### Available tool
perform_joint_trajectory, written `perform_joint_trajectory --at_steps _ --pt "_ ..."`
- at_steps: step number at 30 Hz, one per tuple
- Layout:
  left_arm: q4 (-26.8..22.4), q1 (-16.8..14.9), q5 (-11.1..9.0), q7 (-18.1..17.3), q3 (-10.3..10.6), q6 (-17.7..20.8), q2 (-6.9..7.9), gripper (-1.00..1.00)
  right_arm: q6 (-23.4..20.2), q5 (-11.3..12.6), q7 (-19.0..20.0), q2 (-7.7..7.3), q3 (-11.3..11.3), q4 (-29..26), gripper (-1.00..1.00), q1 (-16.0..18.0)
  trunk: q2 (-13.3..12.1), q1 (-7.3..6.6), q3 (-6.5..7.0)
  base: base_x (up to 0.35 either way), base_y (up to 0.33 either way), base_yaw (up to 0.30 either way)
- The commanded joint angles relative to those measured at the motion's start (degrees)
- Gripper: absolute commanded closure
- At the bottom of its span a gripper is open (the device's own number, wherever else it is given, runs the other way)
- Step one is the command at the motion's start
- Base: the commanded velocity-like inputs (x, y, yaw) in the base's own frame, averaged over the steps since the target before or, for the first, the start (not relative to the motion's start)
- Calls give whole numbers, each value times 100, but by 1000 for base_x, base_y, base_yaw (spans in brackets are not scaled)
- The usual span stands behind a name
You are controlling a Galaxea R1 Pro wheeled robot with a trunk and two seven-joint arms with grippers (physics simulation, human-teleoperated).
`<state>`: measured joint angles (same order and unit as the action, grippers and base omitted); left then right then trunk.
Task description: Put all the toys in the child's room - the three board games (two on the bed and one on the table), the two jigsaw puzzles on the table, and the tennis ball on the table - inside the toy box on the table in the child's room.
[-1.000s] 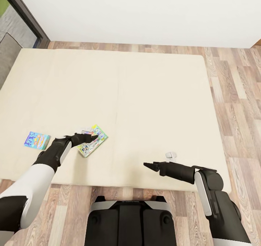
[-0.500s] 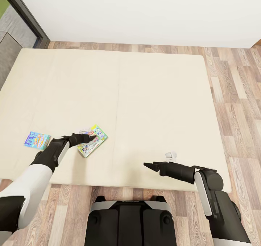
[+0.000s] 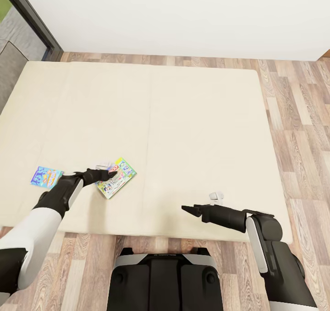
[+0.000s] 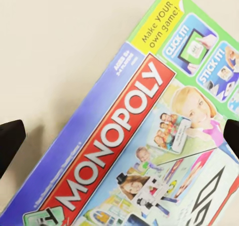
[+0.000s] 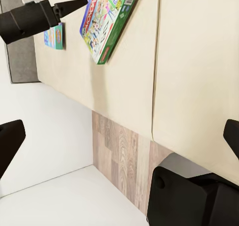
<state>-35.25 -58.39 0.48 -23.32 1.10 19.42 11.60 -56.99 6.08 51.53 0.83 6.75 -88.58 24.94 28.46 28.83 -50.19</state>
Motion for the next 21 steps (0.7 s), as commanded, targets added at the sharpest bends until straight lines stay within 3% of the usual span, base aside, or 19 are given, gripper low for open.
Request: perform_joint_trajectory --at_steps 1,15,21 --pt "-7 0 5 -12 10 29 7 -100 -40 25 1 5 11 -1 -100 2 7 3 -5 0 0 0" --pt "213 -5 9 -11 -21 8 70 -100 -40 25 10 5 17 -1 -100 2 7 3 -5 0 0 0" --pt "226 -5 -1 -44 -34 -5 193 -100 -40 25 14 5 19 -1 -100 2 7 3 -5 0 0 0"
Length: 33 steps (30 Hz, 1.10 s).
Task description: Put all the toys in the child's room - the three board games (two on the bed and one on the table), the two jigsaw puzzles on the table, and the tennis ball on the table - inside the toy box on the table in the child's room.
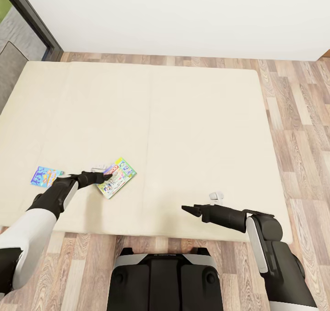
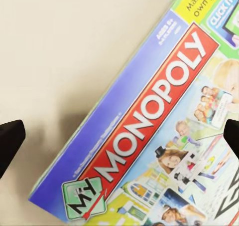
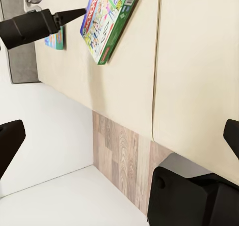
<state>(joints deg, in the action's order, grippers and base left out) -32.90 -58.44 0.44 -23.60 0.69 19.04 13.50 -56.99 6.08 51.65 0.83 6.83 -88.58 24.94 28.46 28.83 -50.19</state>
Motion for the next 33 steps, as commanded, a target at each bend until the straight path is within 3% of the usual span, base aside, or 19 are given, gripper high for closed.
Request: perform_joint_trajectory --at_steps 1,33 --pt "-8 -1 3 -28 3 31 22 -100 -43 25 2 5 11 -1 -100 2 7 3 -5 0 0 0" --pt "3 -1 1 -57 53 16 31 -100 -57 25 3 5 11 -1 -100 2 7 3 -90 0 0 0"
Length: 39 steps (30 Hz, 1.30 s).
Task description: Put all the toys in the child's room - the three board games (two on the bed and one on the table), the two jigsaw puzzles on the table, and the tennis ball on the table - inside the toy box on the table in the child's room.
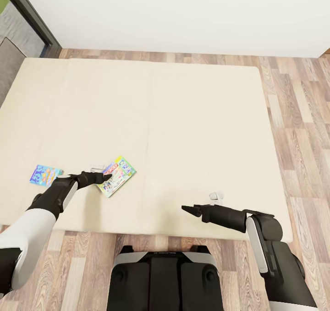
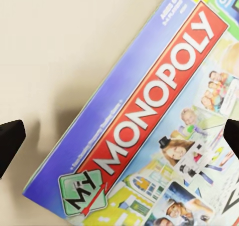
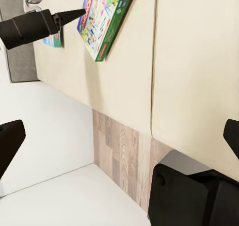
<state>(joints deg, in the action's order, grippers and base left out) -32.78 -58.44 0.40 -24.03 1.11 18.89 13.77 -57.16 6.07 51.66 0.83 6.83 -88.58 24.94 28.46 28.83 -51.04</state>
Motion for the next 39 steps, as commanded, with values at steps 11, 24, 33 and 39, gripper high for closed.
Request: perform_joint_trajectory --at_steps 11,24,33,39 --pt "-9 -1 4 -14 12 27 3 -100 -39 26 -4 5 10 -2 -100 2 7 2 -93 0 0 0" --pt "-9 -1 10 -14 12 27 -9 -100 -38 26 -5 5 10 -2 -100 2 7 2 -182 0 0 0" --pt "-9 -1 12 -14 12 27 -11 -100 -39 26 -1 5 10 -2 -100 2 7 2 -189 0 0 0" --pt "-9 0 12 -14 12 27 -16 -100 -40 26 -1 5 11 -2 -100 2 7 2 -189 0 -109 0"
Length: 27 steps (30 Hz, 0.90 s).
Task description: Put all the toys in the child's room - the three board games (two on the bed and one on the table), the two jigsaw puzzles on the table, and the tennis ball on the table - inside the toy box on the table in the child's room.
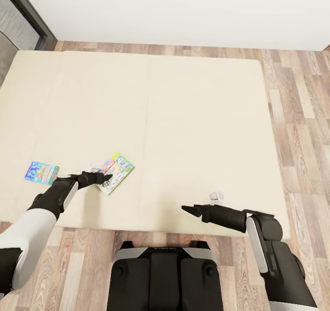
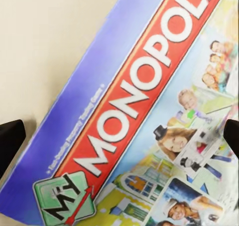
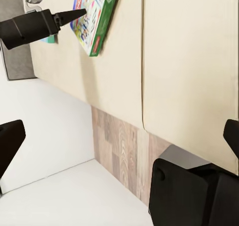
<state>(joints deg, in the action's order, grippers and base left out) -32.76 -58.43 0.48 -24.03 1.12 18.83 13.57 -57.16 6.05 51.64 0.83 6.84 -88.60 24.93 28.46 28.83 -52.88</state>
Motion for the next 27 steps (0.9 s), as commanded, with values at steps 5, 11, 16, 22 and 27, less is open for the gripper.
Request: perform_joint_trajectory --at_steps 5,11,16,22,27 --pt "-11 2 4 -14 11 33 -2 -100 -40 28 -1 4 10 1 -100 3 7 3 -5 0 -122 0" --pt "-11 3 10 -14 16 33 -11 -100 -38 28 -3 4 10 1 -100 3 7 3 -5 0 -23 0" --pt "-11 5 13 -14 19 33 -14 -100 -40 28 -1 4 10 1 -100 3 7 3 -5 0 -181 0" --pt "-11 7 13 -14 17 33 -12 -100 -40 28 -4 4 10 1 -100 3 7 3 -5 0 -76 0" --pt "-11 8 13 -14 19 33 -19 -100 -40 28 -3 4 10 1 -100 3 7 3 -5 -30 -77 0"
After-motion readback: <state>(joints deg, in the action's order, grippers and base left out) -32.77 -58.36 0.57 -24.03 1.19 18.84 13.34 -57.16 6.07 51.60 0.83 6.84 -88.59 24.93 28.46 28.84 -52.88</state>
